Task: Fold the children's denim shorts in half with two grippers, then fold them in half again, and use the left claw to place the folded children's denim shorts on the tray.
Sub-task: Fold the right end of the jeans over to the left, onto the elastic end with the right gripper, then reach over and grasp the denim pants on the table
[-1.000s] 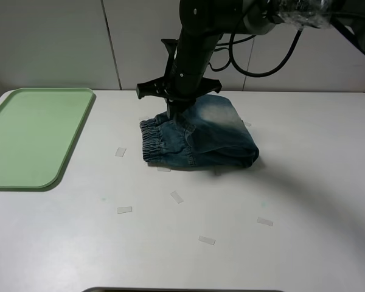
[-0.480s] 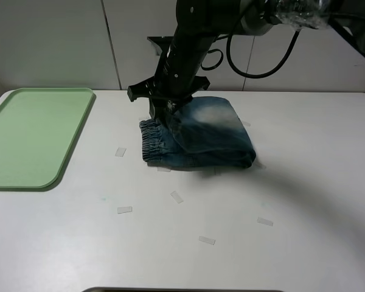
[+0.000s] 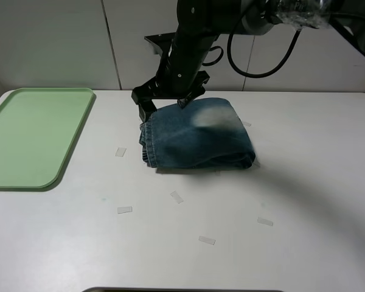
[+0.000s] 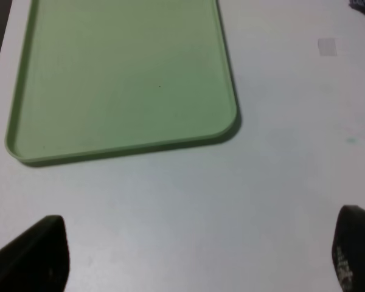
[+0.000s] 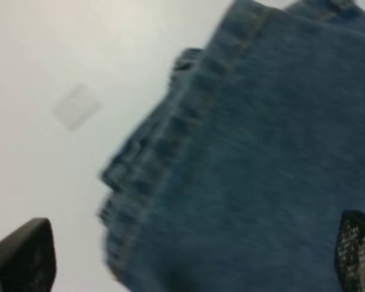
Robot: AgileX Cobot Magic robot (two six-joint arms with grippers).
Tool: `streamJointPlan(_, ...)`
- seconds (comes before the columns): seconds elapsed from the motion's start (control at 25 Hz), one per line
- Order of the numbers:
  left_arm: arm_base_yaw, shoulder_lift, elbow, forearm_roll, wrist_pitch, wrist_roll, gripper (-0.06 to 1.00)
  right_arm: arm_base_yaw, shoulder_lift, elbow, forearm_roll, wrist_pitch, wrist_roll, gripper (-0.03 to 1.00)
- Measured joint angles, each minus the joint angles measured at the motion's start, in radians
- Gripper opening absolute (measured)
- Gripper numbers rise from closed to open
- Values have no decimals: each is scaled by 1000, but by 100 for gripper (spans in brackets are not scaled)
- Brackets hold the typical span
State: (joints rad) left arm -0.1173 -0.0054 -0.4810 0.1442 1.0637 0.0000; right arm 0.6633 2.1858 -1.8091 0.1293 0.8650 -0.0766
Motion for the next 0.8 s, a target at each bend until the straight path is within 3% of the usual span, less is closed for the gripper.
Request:
streamJointPlan(0.32,0,0,0,0,-1,0,85,-190,-52,6,-170,91,98,69)
streamJointPlan(0.48,0,0,0,0,-1,0,85,-292,-164,99,-277,131,151,69)
streamJointPlan(0.8,0,0,0,0,-2,0,85,-480,-580,510,-195,30,169,69)
